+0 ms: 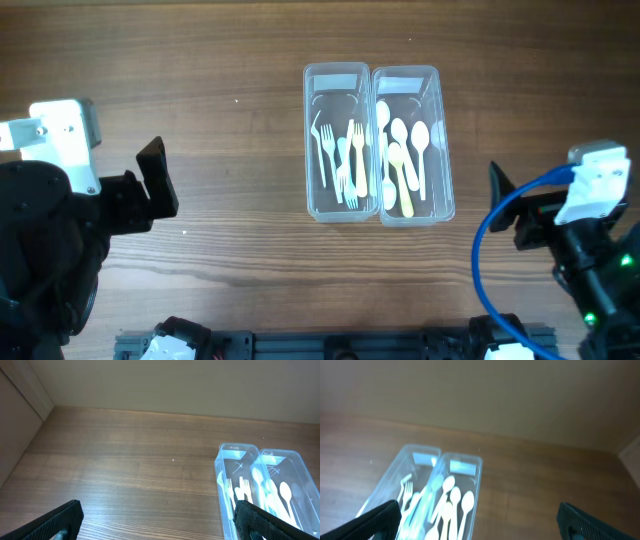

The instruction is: Pack container

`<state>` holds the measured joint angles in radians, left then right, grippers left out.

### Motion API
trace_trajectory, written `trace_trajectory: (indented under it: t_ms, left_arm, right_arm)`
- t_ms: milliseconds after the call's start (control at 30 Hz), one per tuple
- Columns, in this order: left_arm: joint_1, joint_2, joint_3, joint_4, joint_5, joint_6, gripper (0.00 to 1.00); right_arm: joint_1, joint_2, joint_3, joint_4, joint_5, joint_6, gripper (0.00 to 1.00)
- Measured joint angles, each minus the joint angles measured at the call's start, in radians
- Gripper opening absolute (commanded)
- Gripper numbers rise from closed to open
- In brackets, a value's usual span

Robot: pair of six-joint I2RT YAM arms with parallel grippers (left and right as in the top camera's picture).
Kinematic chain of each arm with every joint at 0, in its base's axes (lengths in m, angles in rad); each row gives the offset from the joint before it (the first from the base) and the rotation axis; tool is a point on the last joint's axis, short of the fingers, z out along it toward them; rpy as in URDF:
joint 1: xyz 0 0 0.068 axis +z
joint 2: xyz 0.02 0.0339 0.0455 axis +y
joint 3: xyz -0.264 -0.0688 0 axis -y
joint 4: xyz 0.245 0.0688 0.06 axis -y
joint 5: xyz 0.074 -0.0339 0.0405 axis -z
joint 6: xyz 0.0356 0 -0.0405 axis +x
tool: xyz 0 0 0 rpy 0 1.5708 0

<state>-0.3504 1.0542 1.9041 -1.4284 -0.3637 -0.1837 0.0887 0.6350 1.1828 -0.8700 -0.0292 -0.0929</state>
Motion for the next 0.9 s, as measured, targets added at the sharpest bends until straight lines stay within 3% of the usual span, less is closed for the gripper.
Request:
trace_trajectory:
  t_ms: [567, 900]
  left_arm:
    - [0.0, 0.0, 0.0, 0.0, 0.0, 0.0, 1.0]
    - [0.0, 0.0, 0.0, 0.0, 0.0, 0.0, 1.0]
  right_arm:
    - [-0.001, -0.394, -0.723, 0.309, -0.001, 0.014, 1.0]
    - [-0.062, -0.566, -0.934, 0.358, -0.004, 0.068, 1.0]
